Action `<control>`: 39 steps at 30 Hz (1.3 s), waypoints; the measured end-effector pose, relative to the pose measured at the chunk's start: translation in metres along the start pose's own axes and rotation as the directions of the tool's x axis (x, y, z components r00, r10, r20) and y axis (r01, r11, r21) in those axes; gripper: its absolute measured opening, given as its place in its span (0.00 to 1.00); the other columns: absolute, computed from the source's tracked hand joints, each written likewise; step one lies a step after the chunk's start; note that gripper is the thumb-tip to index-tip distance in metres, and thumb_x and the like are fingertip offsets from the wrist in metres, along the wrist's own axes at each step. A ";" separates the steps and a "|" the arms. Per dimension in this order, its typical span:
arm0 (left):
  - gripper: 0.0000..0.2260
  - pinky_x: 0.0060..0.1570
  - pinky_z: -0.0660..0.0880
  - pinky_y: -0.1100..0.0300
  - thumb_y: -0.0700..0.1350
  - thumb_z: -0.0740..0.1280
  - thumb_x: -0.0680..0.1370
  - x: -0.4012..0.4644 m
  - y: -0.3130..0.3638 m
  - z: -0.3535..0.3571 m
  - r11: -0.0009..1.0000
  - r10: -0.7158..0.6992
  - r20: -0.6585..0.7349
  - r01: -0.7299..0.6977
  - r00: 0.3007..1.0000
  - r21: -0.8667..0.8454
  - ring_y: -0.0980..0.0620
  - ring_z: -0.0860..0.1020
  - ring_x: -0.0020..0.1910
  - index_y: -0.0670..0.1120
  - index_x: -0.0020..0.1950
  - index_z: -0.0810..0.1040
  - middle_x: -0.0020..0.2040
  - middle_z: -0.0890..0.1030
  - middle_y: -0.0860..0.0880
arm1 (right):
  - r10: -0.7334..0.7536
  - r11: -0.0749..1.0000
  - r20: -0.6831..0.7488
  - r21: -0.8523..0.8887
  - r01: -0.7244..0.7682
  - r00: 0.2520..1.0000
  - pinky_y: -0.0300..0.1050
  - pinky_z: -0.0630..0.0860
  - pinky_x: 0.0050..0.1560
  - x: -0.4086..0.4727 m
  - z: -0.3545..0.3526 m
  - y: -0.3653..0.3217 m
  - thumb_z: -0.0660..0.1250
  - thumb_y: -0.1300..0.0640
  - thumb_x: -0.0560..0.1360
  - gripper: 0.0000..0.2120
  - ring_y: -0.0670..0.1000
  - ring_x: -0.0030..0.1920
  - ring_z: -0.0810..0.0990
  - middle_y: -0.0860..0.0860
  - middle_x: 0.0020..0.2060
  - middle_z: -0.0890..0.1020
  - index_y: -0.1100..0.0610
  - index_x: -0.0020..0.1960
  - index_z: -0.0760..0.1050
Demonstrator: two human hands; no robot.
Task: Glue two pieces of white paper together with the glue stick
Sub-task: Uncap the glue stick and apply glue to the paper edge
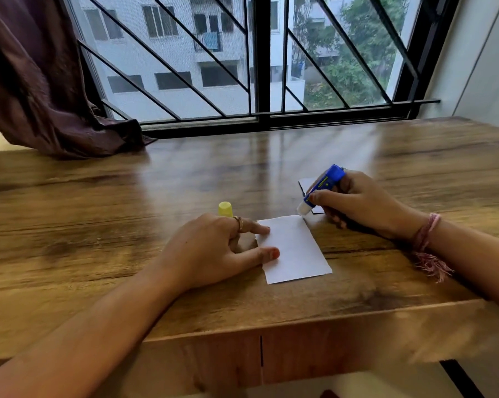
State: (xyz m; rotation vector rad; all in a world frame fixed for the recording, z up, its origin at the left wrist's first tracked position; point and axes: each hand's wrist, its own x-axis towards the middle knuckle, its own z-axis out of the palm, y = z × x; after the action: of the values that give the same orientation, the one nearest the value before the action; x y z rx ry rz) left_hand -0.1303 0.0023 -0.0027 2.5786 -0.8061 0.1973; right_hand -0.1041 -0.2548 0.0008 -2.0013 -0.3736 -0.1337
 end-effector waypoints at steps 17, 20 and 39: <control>0.28 0.26 0.60 0.66 0.73 0.55 0.65 0.000 -0.002 0.001 1.000 0.028 -0.018 -0.028 0.999 0.005 0.60 0.70 0.26 0.61 0.57 0.79 0.22 0.65 0.54 | -0.008 0.999 0.016 -0.049 0.009 1.000 0.34 0.66 0.22 0.001 -0.001 0.001 0.67 0.56 0.75 0.07 0.43 0.21 0.70 0.47 0.20 0.75 0.59 0.42 0.79; 0.23 0.28 0.60 0.65 0.70 0.59 0.69 0.000 -0.002 0.001 0.999 0.034 -0.014 -0.034 0.999 0.024 0.61 0.71 0.27 0.61 0.57 0.78 0.22 0.66 0.55 | 0.011 1.000 -0.008 0.022 -0.011 1.000 0.35 0.67 0.22 0.001 -0.002 0.001 0.67 0.55 0.74 0.10 0.45 0.21 0.70 0.48 0.22 0.74 0.54 0.35 0.80; 0.19 0.29 0.62 0.62 0.68 0.57 0.74 0.003 -0.001 0.002 0.991 0.065 0.042 -0.069 0.997 0.113 0.63 0.72 0.29 0.66 0.61 0.75 0.27 0.73 0.66 | 0.000 0.999 0.040 -0.040 0.001 0.999 0.31 0.66 0.23 0.000 0.001 0.000 0.69 0.58 0.74 0.08 0.40 0.21 0.71 0.45 0.21 0.76 0.63 0.47 0.79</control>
State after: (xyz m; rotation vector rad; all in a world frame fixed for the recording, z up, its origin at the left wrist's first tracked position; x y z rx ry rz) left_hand -0.1268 0.0002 -0.0044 2.6715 -0.9211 0.2205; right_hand -0.1045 -0.2545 0.0003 -2.0459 -0.3997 -0.1026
